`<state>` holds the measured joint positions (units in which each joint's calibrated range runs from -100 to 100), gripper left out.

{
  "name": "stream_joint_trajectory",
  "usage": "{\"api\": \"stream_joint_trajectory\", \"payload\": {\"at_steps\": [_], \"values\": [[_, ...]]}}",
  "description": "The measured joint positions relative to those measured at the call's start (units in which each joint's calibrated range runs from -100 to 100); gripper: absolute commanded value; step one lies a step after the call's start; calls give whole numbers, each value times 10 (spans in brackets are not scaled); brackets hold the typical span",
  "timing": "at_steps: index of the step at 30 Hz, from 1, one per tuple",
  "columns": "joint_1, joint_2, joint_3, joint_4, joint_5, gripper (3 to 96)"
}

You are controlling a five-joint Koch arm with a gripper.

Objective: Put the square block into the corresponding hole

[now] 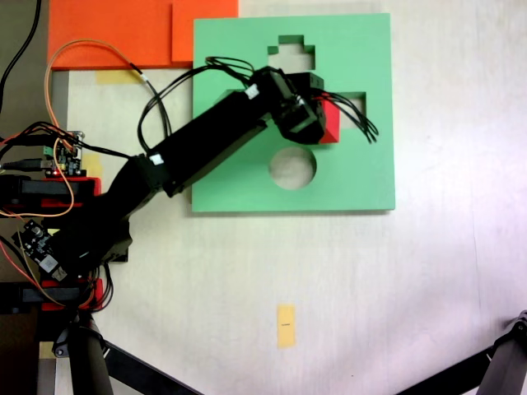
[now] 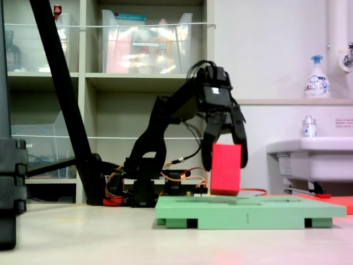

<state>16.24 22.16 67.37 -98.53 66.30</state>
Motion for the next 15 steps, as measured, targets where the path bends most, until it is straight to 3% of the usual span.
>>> {"api": "stream_joint_trajectory", "payload": {"at_steps": [15], "values": [[1,31,0,30,-2,253]]}}
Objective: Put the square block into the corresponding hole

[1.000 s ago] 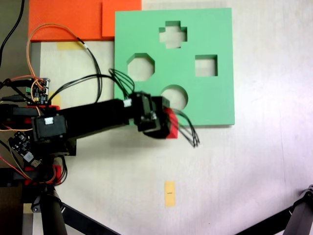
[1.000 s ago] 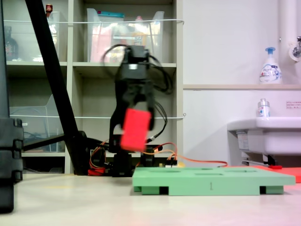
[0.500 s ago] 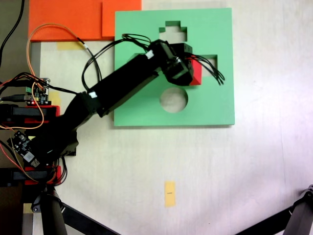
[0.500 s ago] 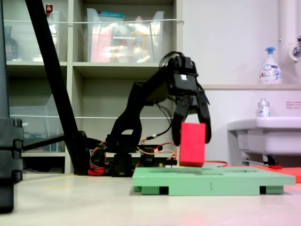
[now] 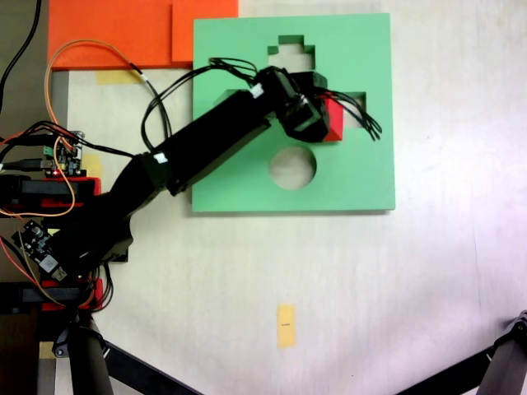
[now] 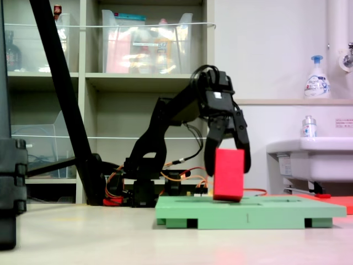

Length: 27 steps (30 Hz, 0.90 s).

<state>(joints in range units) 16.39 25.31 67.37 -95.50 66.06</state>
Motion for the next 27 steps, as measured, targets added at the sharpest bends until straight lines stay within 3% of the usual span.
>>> {"api": "stream_joint_trajectory", "payload": {"at_steps": [27], "values": [[10,96,7,140,4,273]]}}
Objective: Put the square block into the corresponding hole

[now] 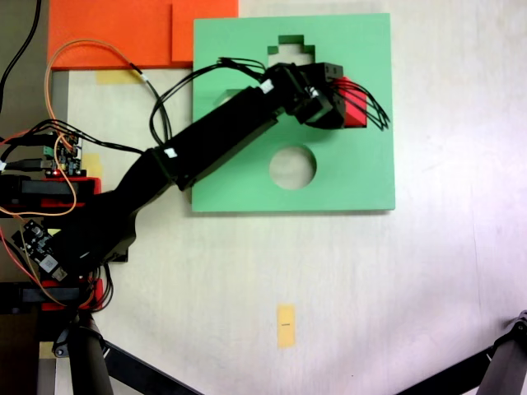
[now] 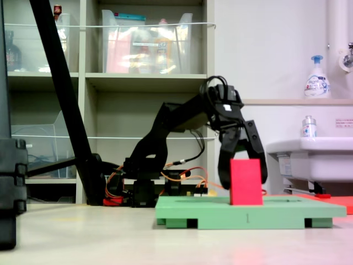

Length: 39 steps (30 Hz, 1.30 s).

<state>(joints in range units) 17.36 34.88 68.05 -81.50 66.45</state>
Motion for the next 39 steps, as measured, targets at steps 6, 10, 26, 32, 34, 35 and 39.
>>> {"api": "stream_joint_trajectory", "payload": {"at_steps": [6,10,26,32,34,35,39], "values": [[0,15,5,1,0,283],[0,19,7,1,0,328],[-8,56,6,76,1,470],[-12,73,6,85,1,491],[-12,77,6,86,0,523],[-12,77,6,88,0,576],[-11,78,6,95,0,948]]}}
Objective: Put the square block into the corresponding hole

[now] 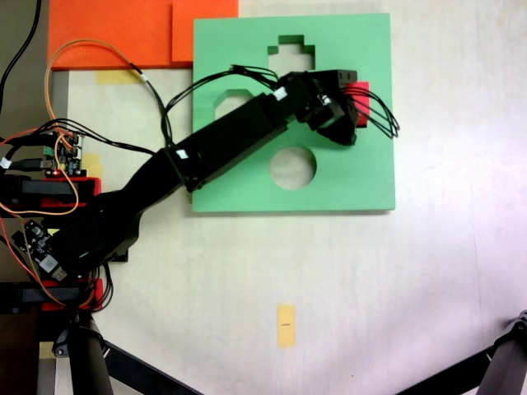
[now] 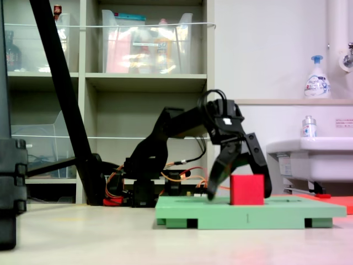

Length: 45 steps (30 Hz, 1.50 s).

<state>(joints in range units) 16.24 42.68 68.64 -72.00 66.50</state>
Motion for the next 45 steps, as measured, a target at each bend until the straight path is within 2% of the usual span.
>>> {"api": "stream_joint_trajectory", "payload": {"at_steps": [5,9,12,14,17,21,24,25,27,29,33,36,39,45], "values": [[0,-62,-2,-35,-15,955],[0,-249,-1,-127,-60,944],[-5,-417,-1,-211,-145,943],[-15,-554,-1,-256,-221,820],[-29,-752,0,-268,-291,739],[-82,-960,-52,-271,-343,697],[-122,-1074,-262,-271,-374,695],[-130,-1133,-391,-251,-381,679],[-136,-1298,-756,-99,-404,552],[-143,-1399,-1077,149,-434,546],[-152,-1420,-1178,378,-462,555],[-158,-1417,-1460,544,-502,482],[-159,-1421,-1640,824,-553,482],[-157,-1420,-1675,865,-589,486]]}}
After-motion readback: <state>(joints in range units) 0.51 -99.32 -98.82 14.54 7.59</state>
